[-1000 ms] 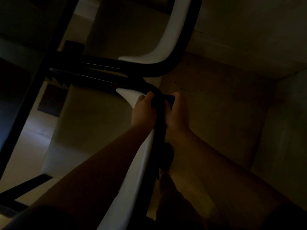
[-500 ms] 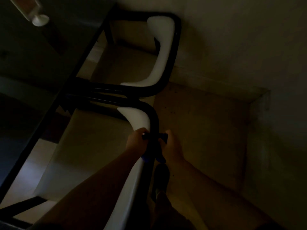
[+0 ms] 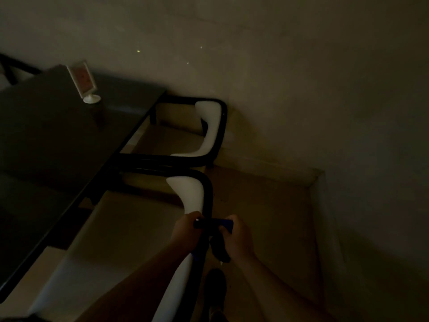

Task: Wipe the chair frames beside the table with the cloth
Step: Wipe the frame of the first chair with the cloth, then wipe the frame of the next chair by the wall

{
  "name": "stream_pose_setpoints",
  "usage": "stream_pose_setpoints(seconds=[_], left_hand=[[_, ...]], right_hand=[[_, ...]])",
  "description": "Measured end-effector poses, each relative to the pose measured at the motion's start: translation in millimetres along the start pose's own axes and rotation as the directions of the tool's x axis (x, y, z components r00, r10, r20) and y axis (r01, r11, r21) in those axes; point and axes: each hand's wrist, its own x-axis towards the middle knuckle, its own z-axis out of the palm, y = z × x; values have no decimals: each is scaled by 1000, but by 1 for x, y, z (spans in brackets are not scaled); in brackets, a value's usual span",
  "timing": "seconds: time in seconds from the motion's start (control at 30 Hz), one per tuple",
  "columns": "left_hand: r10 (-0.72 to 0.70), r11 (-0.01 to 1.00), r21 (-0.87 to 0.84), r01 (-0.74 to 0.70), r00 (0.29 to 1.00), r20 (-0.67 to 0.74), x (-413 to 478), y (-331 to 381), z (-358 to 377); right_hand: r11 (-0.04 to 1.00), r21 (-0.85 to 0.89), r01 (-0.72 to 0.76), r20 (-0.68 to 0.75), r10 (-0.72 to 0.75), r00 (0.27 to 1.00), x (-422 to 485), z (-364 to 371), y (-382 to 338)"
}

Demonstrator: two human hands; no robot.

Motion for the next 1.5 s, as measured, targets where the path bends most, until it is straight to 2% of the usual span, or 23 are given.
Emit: stream_pose_setpoints(seconds=[0.17,0.4,0.53,0.7,0.87,0.93,1.1,1.37,1.5], left_hand=[[47,999,-12,-47,999,-3,-13,14,10],[-15,999,-51,10,995,-95,2,19,22],[-78,997,-3,78,997,-7,36,28,38],[-129,991,8,131,983,-127,107,70,70],[-127,992,-14,126,988,-90,159,134,104],[-133,991,1,134,984,-117,178,156,114],[-261,965,-30,259,954,-147,200,167,115],[-296,954,6,300,942,-160,232,179,108],[-281,957,31,287,951,-133,266,182,103]], right_hand=[[1000,-14,18,-40,-18,999,-8,-11,6],[997,-68,32,-10,-33,999,16,-17,20],[998,-47,48,48,-46,998,58,-27,32],[994,-61,94,92,-88,992,145,-74,47],[991,-84,101,127,-90,988,212,-137,64],[993,-72,92,171,-79,982,239,-157,70],[995,-4,103,240,-99,966,268,-168,69],[996,70,52,268,-69,961,302,-170,63],[999,29,36,245,-43,969,332,-174,57]])
